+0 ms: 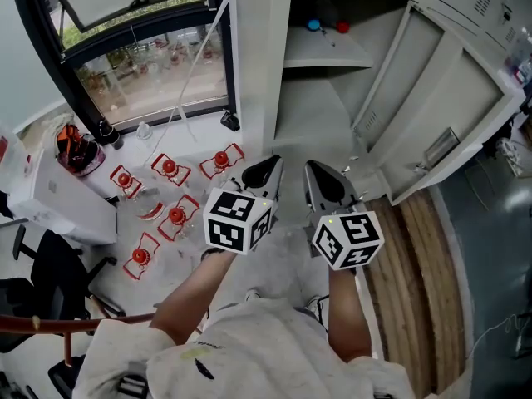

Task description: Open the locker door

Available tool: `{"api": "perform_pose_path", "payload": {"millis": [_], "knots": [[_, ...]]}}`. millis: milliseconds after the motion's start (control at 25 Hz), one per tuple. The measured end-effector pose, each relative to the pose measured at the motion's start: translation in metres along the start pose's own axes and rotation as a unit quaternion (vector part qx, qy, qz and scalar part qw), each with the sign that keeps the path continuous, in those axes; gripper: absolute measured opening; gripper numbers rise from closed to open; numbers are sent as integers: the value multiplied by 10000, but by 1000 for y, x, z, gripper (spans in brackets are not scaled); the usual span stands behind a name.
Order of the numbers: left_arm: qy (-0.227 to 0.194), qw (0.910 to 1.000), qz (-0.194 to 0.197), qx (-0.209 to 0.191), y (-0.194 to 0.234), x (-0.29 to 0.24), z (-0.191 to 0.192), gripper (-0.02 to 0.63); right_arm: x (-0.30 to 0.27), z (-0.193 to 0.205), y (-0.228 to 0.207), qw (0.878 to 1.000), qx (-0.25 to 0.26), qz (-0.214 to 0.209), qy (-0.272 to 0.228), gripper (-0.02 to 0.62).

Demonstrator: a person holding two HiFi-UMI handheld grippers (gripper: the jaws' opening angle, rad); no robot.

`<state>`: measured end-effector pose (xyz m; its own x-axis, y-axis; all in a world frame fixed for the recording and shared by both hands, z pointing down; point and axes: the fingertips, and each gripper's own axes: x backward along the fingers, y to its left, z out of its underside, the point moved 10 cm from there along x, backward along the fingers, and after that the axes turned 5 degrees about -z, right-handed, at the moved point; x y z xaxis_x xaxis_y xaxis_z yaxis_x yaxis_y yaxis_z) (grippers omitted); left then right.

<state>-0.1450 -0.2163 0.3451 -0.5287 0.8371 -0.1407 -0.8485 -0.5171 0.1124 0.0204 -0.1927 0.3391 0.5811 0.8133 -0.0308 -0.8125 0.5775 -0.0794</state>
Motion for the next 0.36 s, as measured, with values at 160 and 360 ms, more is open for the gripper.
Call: {"api": "perform_pose_path", "payload": {"millis": [160,360], "knots": [[1,10000,37,20,2,-1,0,5,-2,-2,2,10000,37,0,-33,3],[4,10000,97,4,1,-4,-1,5,-3,-4,-1,10000,50,20,-70,3]]}}
